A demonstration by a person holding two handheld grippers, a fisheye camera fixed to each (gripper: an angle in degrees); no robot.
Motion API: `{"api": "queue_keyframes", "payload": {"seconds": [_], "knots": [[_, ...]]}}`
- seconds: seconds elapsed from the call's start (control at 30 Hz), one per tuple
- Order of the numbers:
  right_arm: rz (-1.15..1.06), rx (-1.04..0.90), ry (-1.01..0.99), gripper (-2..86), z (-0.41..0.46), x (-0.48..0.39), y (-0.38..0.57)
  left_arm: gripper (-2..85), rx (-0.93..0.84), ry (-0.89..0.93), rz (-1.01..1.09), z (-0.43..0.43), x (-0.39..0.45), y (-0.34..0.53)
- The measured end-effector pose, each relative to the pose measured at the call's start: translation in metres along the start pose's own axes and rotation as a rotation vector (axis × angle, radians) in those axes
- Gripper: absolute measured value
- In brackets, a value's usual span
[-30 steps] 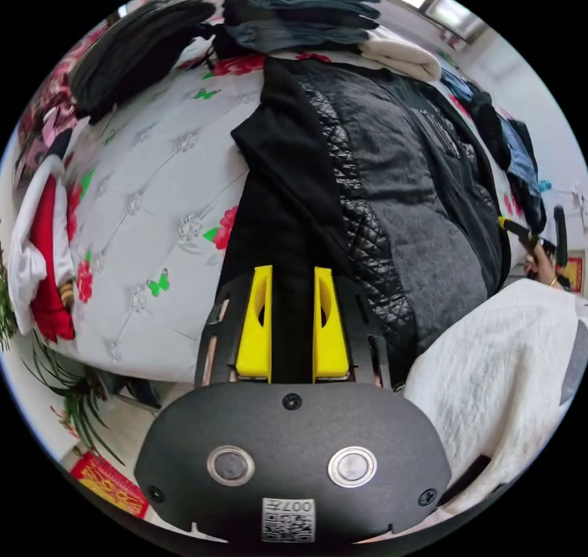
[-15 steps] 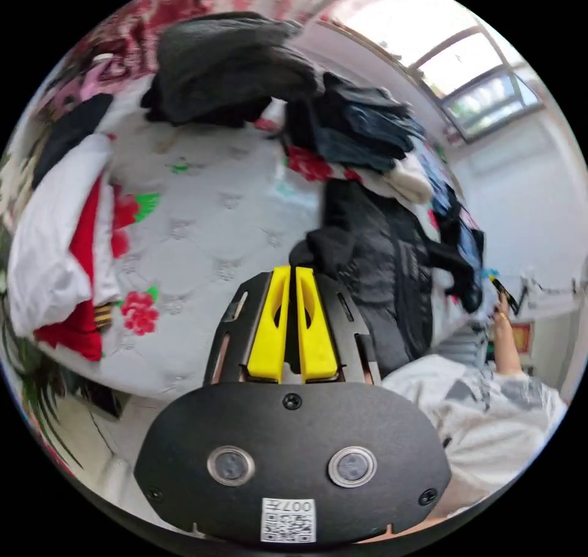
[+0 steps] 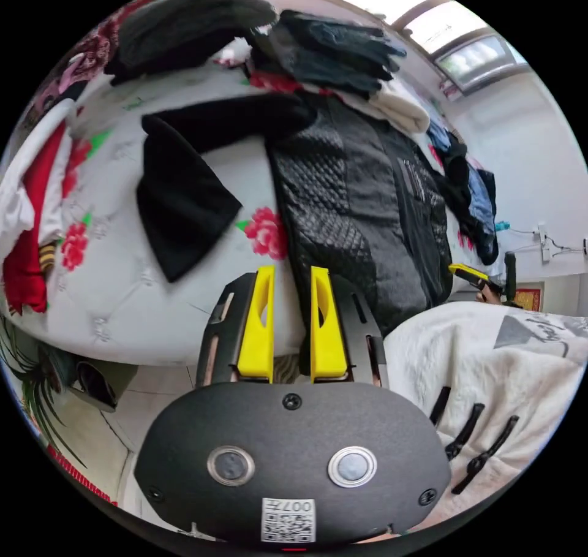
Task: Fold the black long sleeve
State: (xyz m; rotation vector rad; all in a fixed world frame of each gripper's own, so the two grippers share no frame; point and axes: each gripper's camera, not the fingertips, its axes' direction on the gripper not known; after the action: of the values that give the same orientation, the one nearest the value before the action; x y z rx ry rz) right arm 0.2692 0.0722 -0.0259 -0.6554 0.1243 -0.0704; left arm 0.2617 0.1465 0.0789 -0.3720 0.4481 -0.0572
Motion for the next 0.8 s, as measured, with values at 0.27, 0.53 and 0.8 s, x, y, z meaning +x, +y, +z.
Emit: {"api": "queue_keyframes", "payload": {"seconds": [0.27,0.53,0.8], "knots": [[-0.041,-0.027,0.136,4.3,0.004,-0.029,0.002,1.8,-0.101,-0.183,0.272,0.029,0.042,0.013],[0.004,0.045,0.364,2.6,0.004,-0.050,0.042,5.9,0.078,-0.091,0.074,-0.006,0.006,0.054],[0.085,0.311,-0.011,2.2,-0.046,-0.054,0.042,10.5,0.272,-0.360,0.047,-0.049,-0.049,0.013]]}}
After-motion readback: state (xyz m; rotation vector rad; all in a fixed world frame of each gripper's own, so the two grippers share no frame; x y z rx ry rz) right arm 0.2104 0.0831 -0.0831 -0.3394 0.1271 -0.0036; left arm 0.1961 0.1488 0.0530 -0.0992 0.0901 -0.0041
